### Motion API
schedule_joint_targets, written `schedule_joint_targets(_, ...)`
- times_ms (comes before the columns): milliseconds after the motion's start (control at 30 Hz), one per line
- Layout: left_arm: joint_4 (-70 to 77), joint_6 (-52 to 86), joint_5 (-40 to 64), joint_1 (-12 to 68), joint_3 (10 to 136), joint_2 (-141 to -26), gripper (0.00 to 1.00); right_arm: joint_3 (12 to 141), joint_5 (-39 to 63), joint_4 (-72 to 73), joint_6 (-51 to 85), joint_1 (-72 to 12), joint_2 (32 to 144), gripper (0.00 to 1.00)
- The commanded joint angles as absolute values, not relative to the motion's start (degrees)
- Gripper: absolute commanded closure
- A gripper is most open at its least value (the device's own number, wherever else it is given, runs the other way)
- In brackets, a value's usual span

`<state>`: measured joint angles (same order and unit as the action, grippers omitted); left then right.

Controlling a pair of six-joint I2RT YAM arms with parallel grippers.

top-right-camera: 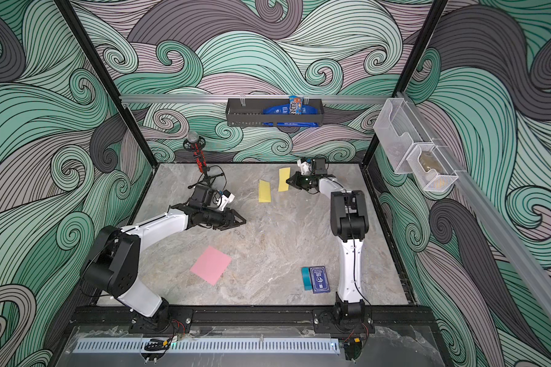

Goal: Fold the square paper along the opposite sides
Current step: Place the paper at the center of the board.

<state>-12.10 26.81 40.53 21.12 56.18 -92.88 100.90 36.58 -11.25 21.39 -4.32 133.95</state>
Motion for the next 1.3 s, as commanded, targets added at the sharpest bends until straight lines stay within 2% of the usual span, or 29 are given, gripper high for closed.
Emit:
schedule_joint_targets(0, -13.57, 24.53, 39.26, 20.74, 57.30, -92.39, 0.54, 104.96, 36.74, -19.13, 17.52, -4.63, 137.36, 0.93)
schedule_joint_targets(300, -13.71, 24.32, 39.19, 20.74, 57.61, -93.78, 0.55, 107.77, 36.43, -24.40, 14.46, -4.31, 139.95, 0.86)
schedule_joint_targets(600, -13.80, 24.00, 38.98, 20.69, 57.40, -93.87, 0.55, 113.85, 35.19, -32.51, 10.97, -3.20, 142.46, 0.84)
schedule_joint_targets(867, -13.89, 24.10, 39.05, 20.67, 57.65, -93.89, 0.55, 114.83, 31.79, -34.36, 10.28, -2.98, 142.29, 0.78)
schedule_joint_targets(1133, -14.04, 24.20, 38.12, 20.61, 57.65, -93.17, 0.55, 115.31, 27.76, -34.54, 10.61, -2.92, 140.27, 0.77)
schedule_joint_targets(1267, -17.31, 25.03, 34.29, 19.83, 58.53, -91.35, 0.56, 113.81, 22.36, -34.26, 11.67, -3.86, 134.55, 0.77)
